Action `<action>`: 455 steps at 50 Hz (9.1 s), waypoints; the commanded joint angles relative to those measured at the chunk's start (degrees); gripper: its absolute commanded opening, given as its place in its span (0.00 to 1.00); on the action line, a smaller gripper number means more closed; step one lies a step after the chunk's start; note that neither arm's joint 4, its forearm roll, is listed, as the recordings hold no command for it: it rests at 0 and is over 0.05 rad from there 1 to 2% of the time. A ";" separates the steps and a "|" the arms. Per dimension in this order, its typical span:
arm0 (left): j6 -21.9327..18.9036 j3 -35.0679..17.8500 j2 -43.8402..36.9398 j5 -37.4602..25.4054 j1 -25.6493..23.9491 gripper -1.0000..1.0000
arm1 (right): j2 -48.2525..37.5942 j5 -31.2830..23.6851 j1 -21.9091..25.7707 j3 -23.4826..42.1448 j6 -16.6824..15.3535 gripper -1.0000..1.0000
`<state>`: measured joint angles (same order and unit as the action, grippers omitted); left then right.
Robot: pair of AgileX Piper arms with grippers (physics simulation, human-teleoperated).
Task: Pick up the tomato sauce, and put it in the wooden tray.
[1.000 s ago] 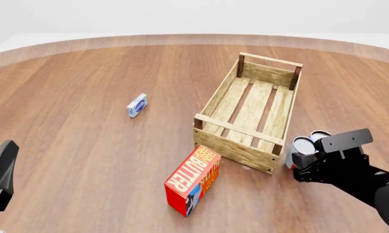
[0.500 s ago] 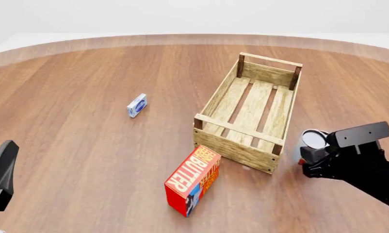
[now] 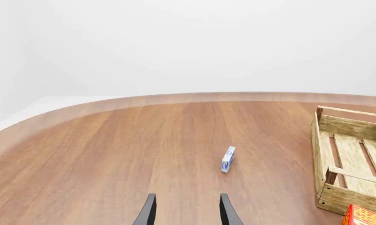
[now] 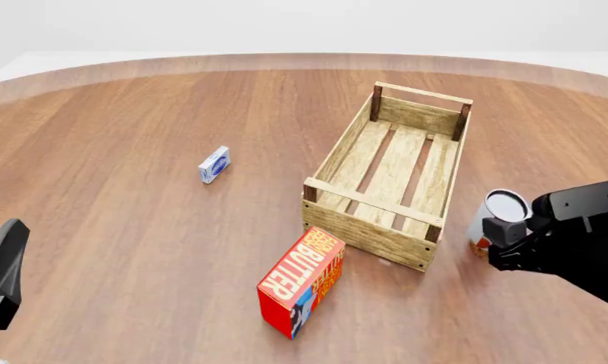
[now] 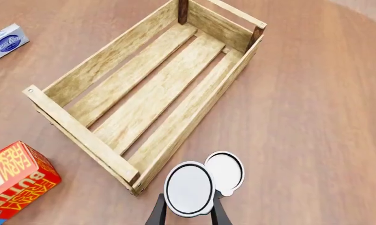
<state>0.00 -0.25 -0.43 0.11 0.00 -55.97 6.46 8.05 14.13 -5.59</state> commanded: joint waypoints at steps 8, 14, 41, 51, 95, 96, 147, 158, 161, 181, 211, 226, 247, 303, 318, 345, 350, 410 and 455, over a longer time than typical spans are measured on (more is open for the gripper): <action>0.00 0.00 0.00 0.00 0.00 1.00 | 6.01 -6.73 -0.01 2.38 0.46 0.00; 0.00 0.00 0.00 0.00 0.00 1.00 | 7.10 -8.23 0.27 3.11 0.47 0.00; 0.00 0.00 0.00 0.00 0.00 1.00 | 14.61 -17.07 0.42 6.16 -0.54 0.00; 0.00 0.00 0.00 0.00 0.00 1.00 | 14.09 -18.08 1.03 8.00 -0.55 0.00; 0.00 0.00 0.00 0.00 0.00 1.00 | 3.87 -13.31 2.45 14.55 -3.02 0.00; 0.00 0.00 0.00 0.00 0.00 1.00 | 3.49 -13.08 2.49 14.73 -2.97 0.00; 0.00 0.00 0.00 0.00 0.00 1.00 | -11.83 -3.95 4.14 20.12 -2.96 0.00; 0.00 0.00 0.00 0.00 0.00 1.00 | -15.47 -1.86 4.58 21.33 -2.54 0.00; 0.00 0.00 0.00 0.00 0.00 1.00 | -16.28 -1.47 4.73 21.67 -2.42 0.00; 0.00 0.00 0.00 0.00 0.00 1.00 | -21.88 1.39 5.70 23.84 -2.01 0.00; 0.00 0.00 0.00 0.00 0.00 1.00 | -30.79 5.88 6.42 27.90 -0.93 0.00; 0.00 0.00 0.00 0.00 0.00 1.00 | -34.71 7.93 6.57 29.78 -0.42 0.00; 0.00 0.00 0.00 0.00 0.00 1.00 | -40.33 10.38 6.86 32.53 -0.12 0.00; 0.00 0.00 0.00 0.00 0.00 1.00 | -48.69 13.54 5.71 36.50 0.76 0.00; 0.00 0.00 0.00 0.00 0.00 1.00 | -50.31 14.55 5.41 36.83 0.92 0.00; 0.00 0.00 0.00 0.00 0.00 1.00 | -51.00 15.38 5.13 36.83 1.11 0.00; 0.00 0.00 0.00 0.00 0.00 1.00 | -50.14 15.77 4.99 36.50 1.20 0.00; 0.00 0.00 0.00 0.00 0.00 1.00 | -39.70 12.07 5.35 32.00 -0.12 1.00; 0.00 0.00 0.00 0.00 0.00 1.00 | -26.56 6.78 4.81 26.77 -1.91 1.00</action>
<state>0.00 -0.25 -0.43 0.11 0.00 -85.22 14.22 13.24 41.99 -7.06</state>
